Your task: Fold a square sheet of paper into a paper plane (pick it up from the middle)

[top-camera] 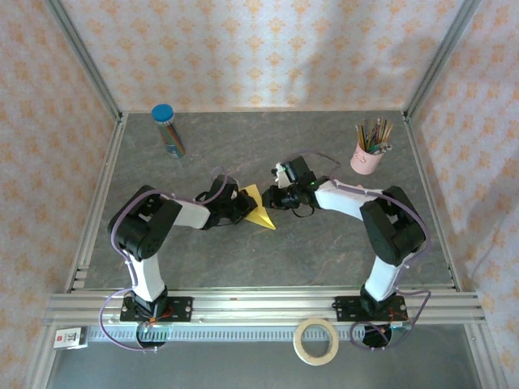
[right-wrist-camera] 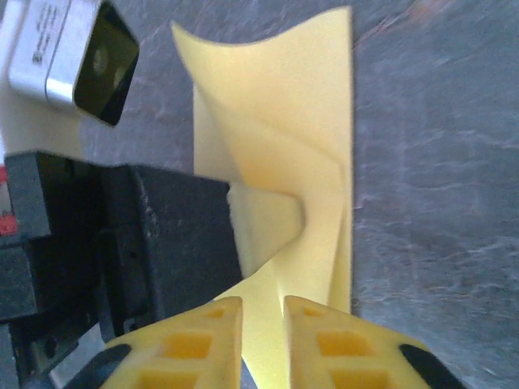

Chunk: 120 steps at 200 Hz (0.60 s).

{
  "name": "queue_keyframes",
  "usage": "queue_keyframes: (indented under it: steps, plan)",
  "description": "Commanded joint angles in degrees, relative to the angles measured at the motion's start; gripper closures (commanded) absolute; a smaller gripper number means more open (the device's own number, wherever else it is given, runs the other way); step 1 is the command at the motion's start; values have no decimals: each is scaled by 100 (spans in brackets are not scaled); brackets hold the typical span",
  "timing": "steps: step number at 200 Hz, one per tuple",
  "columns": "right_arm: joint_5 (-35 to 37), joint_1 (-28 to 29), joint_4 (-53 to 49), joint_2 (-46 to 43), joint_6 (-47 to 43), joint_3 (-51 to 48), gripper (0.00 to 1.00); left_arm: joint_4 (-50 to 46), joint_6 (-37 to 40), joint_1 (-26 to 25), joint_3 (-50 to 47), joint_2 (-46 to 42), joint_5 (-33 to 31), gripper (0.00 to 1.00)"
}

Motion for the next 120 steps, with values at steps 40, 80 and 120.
queue_keyframes:
  steps: [40, 80, 120]
  plan:
    - [-734, 87, 91, 475, -201, 6, 88, -546, 220, -69, 47, 301, -124, 99]
    - [-729, 112, 56, 640, -268, -14, 90, -556, 229, -73, 32, 298, -115, 99]
    - [-705, 136, -5, 746, -325, -12, 91, -538, 220, -78, 25, 319, -115, 99]
